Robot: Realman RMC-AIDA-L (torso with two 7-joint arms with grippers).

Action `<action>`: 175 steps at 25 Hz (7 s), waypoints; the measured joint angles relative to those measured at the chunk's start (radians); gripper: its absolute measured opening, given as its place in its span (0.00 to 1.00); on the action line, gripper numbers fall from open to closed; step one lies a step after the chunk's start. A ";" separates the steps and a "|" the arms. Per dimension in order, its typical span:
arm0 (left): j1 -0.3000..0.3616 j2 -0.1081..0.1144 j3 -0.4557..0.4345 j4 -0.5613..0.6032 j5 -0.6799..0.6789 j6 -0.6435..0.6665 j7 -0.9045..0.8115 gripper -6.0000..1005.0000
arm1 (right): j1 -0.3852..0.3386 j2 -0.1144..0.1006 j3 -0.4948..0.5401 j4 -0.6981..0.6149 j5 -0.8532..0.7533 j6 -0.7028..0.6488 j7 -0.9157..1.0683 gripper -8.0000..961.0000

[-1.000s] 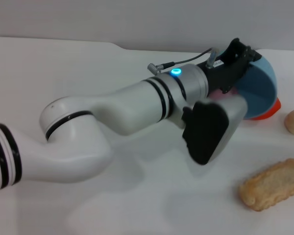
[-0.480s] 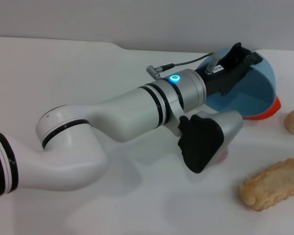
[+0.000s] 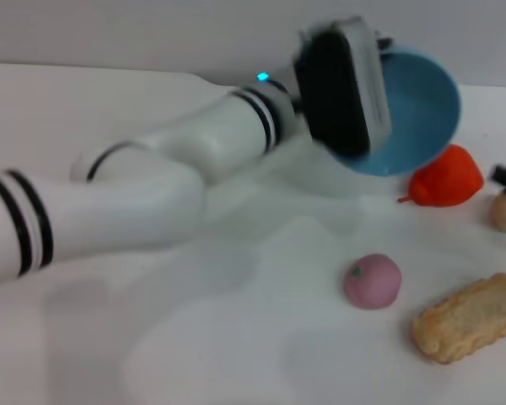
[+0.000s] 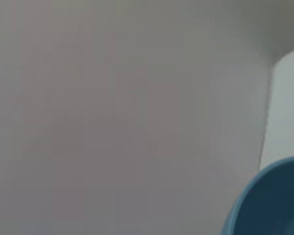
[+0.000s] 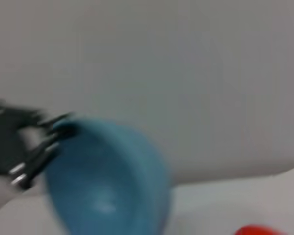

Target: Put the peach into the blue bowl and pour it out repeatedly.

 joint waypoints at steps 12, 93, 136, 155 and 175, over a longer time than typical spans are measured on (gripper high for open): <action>-0.041 0.008 -0.256 -0.139 -0.292 0.297 -0.301 0.00 | 0.165 0.000 -0.270 -0.029 -0.286 0.045 0.396 0.41; -0.171 0.009 -0.382 -0.144 -0.026 0.827 -0.621 0.00 | 0.141 0.002 -0.271 -0.397 -0.209 -0.024 0.498 0.51; -0.050 0.017 -0.412 0.088 0.130 0.864 -0.689 0.42 | 0.114 0.005 -0.232 -0.225 -0.149 0.032 0.363 0.54; 0.201 0.007 -0.208 0.001 0.121 -0.100 -0.773 0.80 | -0.023 0.012 -0.207 0.073 0.754 0.191 -0.704 0.61; 0.264 0.005 0.050 -0.141 0.065 -0.446 -0.907 0.80 | -0.024 0.010 -0.193 0.359 1.186 0.084 -0.985 0.61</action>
